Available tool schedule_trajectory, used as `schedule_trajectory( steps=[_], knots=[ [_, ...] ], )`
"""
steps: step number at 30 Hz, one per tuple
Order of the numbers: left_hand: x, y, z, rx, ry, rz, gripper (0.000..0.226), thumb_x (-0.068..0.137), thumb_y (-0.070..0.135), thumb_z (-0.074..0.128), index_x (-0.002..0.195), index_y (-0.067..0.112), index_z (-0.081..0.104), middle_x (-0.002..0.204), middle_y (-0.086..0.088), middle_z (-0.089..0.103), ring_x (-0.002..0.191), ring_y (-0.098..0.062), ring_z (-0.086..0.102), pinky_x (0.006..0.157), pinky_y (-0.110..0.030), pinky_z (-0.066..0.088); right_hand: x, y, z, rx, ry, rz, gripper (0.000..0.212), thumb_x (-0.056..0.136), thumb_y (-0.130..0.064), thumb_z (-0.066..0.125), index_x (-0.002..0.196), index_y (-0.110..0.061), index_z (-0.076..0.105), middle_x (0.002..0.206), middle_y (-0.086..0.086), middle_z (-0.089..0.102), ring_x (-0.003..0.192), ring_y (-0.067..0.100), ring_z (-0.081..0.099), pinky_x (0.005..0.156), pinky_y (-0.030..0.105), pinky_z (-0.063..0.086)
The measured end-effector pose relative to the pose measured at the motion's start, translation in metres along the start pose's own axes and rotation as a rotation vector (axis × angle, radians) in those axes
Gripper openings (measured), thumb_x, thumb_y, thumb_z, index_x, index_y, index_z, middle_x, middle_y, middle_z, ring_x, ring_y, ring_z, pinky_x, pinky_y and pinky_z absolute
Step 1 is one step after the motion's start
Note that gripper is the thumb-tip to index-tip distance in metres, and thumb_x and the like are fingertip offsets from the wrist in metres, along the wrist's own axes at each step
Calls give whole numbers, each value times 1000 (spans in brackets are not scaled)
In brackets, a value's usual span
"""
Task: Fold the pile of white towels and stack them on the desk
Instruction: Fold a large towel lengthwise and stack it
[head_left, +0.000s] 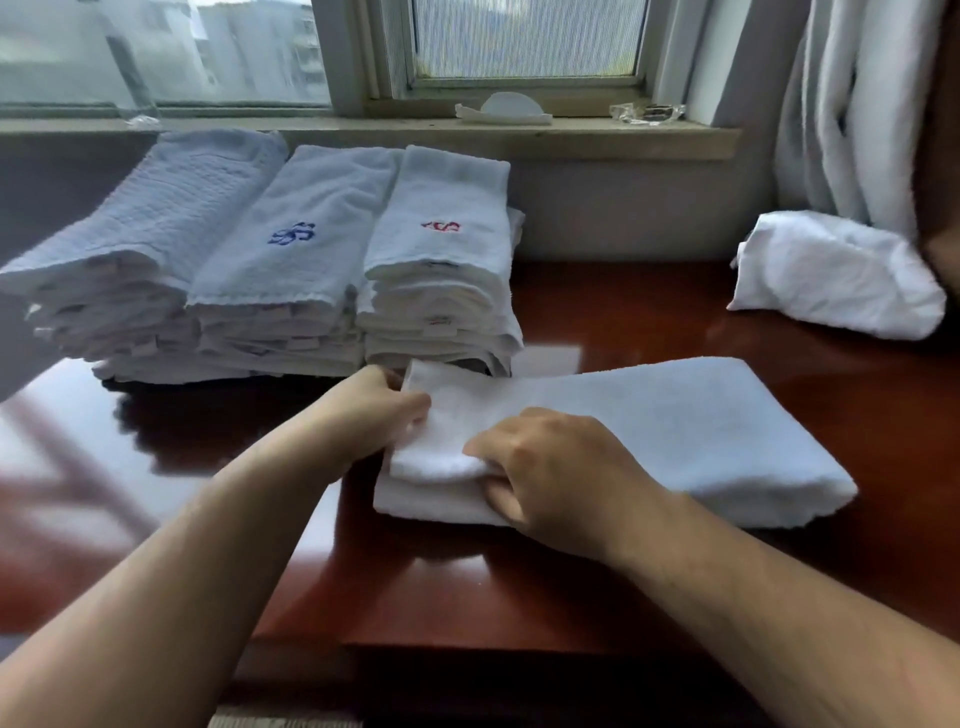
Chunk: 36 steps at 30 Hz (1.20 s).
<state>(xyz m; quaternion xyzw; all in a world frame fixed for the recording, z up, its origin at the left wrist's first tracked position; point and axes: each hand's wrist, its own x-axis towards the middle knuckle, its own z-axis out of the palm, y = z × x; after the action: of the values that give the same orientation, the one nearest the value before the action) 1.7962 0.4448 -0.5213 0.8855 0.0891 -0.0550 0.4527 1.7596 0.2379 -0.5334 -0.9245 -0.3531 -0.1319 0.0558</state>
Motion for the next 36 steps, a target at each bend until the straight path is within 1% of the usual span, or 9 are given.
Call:
schedule_trajectory(
  steps=[3, 6, 10, 13, 16, 19, 26, 30, 36],
  knots=[
    [2, -8, 1, 150, 39, 0, 36, 68, 31, 66, 102, 20, 63, 75, 3, 72, 65, -13, 66, 53, -23, 46, 0, 6, -7, 148, -102, -8, 45, 94, -58, 39, 104, -26, 70, 102, -9, 70, 98, 15, 58, 81, 36, 51],
    [4, -8, 3, 509, 194, 55, 68, 76, 36, 71, 136, 18, 45, 121, -7, 62, 109, -26, 59, 85, -37, 49, 1, 30, -16, 392, -80, 123, 42, 95, -51, 46, 85, -20, 72, 85, -6, 72, 83, 14, 62, 79, 38, 51],
    [-5, 20, 22, 625, 340, 443, 49, 85, 30, 65, 133, 27, 53, 126, -5, 53, 119, -29, 46, 97, -44, 43, -6, 75, -21, 306, 17, 376, 24, 94, -38, 61, 104, -24, 78, 107, -1, 77, 104, 19, 68, 93, 38, 52],
    [-8, 35, 56, 616, 163, 651, 40, 95, 39, 55, 134, 34, 55, 136, 0, 49, 127, -24, 42, 106, -43, 40, -15, 93, -10, 161, -60, 503, 42, 99, -45, 50, 131, -22, 65, 140, 6, 61, 133, 27, 50, 112, 42, 37],
    [-4, 26, 86, 779, -121, 625, 58, 100, 59, 33, 155, 41, 28, 165, 4, 22, 150, -19, 18, 122, -41, 16, -31, 104, 6, 67, -289, 643, 76, 92, -71, 17, 157, -33, 29, 168, 4, 20, 155, 28, 14, 124, 45, 10],
    [3, 14, 90, 808, -139, 622, 67, 96, 68, 18, 158, 44, 11, 169, 6, 7, 154, -16, 6, 123, -38, 4, -42, 118, 9, 65, -301, 690, 92, 79, -81, 1, 159, -38, 16, 170, -1, 9, 157, 27, 2, 124, 46, 0],
    [0, 10, 90, 799, -121, 635, 82, 81, 77, 1, 157, 45, 7, 169, 10, 5, 154, -13, 3, 123, -36, 2, -60, 149, 6, 53, -242, 940, 74, 90, -69, 13, 158, -42, 14, 171, -3, 1, 156, 30, -2, 122, 52, 7],
    [2, 10, 91, 793, -110, 636, 83, 80, 77, 2, 157, 45, 8, 169, 10, 8, 154, -13, 5, 123, -37, 4, -77, 166, -7, 141, -88, 1260, 77, 94, -67, 29, 161, -31, 14, 166, 13, 18, 148, 39, 19, 117, 52, 20],
    [1, 8, 89, 774, -115, 625, 82, 81, 76, 9, 157, 45, 14, 168, 10, 12, 153, -13, 9, 120, -36, 6, -91, 161, -25, 558, 147, 1356, 83, 84, -62, 57, 145, -7, 47, 139, 15, 58, 124, 37, 57, 98, 43, 45]
  ],
)
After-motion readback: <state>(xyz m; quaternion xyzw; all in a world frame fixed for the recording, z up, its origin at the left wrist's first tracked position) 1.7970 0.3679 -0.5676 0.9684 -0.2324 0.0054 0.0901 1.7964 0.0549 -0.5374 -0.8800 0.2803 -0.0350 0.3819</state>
